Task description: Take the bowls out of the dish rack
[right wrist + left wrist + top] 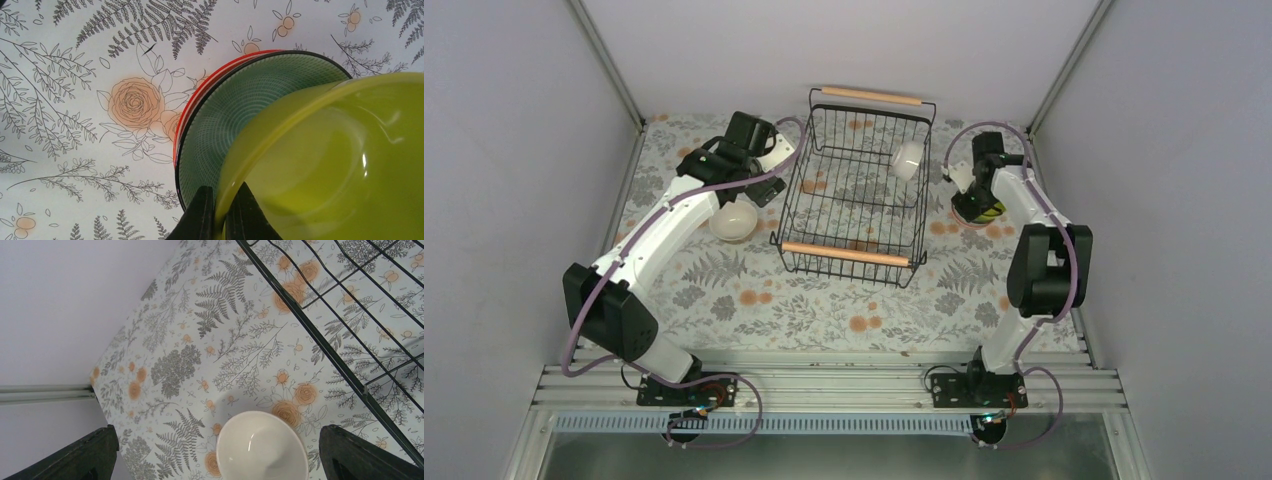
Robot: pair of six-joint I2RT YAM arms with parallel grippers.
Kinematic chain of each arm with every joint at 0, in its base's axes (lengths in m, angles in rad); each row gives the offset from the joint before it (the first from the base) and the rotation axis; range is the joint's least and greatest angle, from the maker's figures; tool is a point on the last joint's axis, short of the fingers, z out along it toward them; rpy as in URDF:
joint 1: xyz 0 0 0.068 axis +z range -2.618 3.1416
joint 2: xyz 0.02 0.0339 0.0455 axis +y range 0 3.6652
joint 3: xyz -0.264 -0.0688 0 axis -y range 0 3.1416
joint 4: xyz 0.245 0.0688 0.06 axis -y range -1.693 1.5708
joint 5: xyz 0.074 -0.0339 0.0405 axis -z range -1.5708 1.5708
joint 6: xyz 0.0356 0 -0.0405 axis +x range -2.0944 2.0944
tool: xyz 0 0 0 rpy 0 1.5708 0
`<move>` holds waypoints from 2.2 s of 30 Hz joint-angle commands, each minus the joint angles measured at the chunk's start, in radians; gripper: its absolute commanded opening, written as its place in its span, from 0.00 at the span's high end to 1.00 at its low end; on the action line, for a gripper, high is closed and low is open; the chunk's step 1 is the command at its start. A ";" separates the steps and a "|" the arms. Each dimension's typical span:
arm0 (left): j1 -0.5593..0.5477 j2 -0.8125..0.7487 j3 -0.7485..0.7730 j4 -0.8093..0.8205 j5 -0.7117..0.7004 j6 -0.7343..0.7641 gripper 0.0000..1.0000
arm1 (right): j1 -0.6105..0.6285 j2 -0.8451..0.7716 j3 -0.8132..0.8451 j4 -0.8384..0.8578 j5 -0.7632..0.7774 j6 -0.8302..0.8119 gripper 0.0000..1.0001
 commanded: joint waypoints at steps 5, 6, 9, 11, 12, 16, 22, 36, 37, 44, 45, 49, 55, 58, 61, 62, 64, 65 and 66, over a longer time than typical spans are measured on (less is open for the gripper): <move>-0.005 -0.010 -0.003 0.018 0.007 -0.011 0.00 | 0.005 0.021 0.028 0.035 -0.020 -0.012 0.96; -0.006 -0.009 -0.005 0.017 0.006 -0.013 0.00 | 0.007 0.022 0.031 0.036 -0.024 -0.013 0.96; -0.005 -0.010 -0.007 0.017 0.002 -0.011 0.00 | 0.012 0.029 0.045 0.030 -0.033 -0.013 0.96; -0.005 -0.010 -0.007 0.016 -0.001 -0.012 0.00 | 0.016 0.033 0.055 0.026 -0.034 -0.009 0.96; -0.005 -0.011 -0.009 0.017 -0.001 -0.011 0.00 | 0.019 0.033 0.055 0.026 -0.037 -0.011 0.96; -0.005 -0.012 -0.013 0.018 -0.004 -0.011 0.00 | 0.036 0.040 0.058 0.020 -0.037 -0.008 0.96; -0.005 -0.012 -0.021 0.020 0.000 -0.013 0.00 | 0.054 0.052 0.044 0.010 -0.017 0.000 0.96; -0.007 -0.011 -0.021 0.019 0.007 -0.013 0.00 | 0.071 -0.019 0.030 0.003 0.052 0.031 0.63; -0.007 -0.010 -0.018 0.018 0.008 -0.014 0.00 | 0.071 -0.026 0.038 -0.002 0.050 0.032 0.62; -0.008 -0.007 -0.013 0.014 0.006 -0.019 0.00 | 0.087 -0.071 0.106 -0.055 0.050 0.050 0.56; -0.010 -0.008 -0.010 0.014 0.007 -0.020 0.00 | 0.094 -0.075 0.115 -0.068 0.050 0.054 0.57; -0.018 -0.003 0.036 0.002 0.000 -0.021 0.00 | 0.163 -0.116 0.157 -0.095 0.052 0.072 0.58; -0.041 0.017 0.125 -0.007 -0.016 -0.018 0.00 | 0.268 -0.159 0.274 -0.108 0.084 0.116 0.74; -0.050 0.053 0.147 -0.015 -0.023 -0.022 0.00 | 0.300 -0.133 0.336 -0.098 0.072 0.125 0.85; -0.058 0.080 0.120 0.009 -0.026 -0.021 0.00 | 0.317 -0.048 0.381 -0.086 0.067 0.125 0.91; -0.062 0.086 0.112 0.014 -0.025 -0.022 0.00 | 0.321 -0.017 0.391 -0.076 0.086 0.127 0.93; -0.070 0.096 0.102 0.024 -0.028 -0.023 0.00 | 0.326 0.039 0.404 -0.040 0.155 0.133 0.96; -0.074 0.098 0.097 0.031 -0.032 -0.026 0.00 | 0.330 0.065 0.408 -0.021 0.186 0.135 0.96; -0.078 0.100 0.091 0.036 -0.034 -0.024 0.00 | 0.333 0.089 0.417 -0.006 0.198 0.135 0.96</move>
